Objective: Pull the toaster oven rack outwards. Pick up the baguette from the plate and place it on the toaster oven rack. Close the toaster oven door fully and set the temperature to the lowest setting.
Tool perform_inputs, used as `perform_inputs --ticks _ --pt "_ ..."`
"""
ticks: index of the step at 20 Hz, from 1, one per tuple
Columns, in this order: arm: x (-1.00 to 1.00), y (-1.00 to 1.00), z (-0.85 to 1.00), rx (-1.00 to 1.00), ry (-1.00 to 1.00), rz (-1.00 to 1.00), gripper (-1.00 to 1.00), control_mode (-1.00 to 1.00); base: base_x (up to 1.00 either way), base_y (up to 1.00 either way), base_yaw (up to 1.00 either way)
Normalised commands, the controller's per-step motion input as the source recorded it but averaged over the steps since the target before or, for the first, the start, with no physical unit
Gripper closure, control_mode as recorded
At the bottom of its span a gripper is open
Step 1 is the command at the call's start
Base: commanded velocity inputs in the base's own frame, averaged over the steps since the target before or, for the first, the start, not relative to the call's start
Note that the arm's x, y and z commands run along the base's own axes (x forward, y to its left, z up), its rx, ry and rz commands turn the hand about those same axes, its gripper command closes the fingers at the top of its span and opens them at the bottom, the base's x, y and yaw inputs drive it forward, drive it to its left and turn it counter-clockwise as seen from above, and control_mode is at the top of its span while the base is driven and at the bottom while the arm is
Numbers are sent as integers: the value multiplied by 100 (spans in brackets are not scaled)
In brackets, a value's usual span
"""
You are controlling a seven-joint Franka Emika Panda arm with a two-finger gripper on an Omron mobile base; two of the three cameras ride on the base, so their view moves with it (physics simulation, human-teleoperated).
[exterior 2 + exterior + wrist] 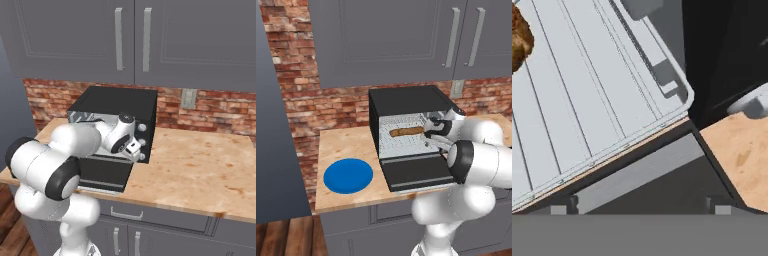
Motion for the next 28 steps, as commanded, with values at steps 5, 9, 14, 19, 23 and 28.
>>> perform_inputs --ticks 5,9,14,19,23,28 --pt "-95 -1 68 0 -9 0 -100 -100 0 0 0" --pt "-100 -9 53 1 -2 0 -100 -100 0 0 0" --pt "-97 -22 1 18 0 0 -100 -100 0 0 0" --pt "-91 -38 -10 31 0 -2 -100 -100 0 0 0" --pt "-56 -28 -17 25 -1 -2 -100 -100 0 0 0" --pt "-20 -2 -24 10 -7 -1 -100 -100 0 0 0"
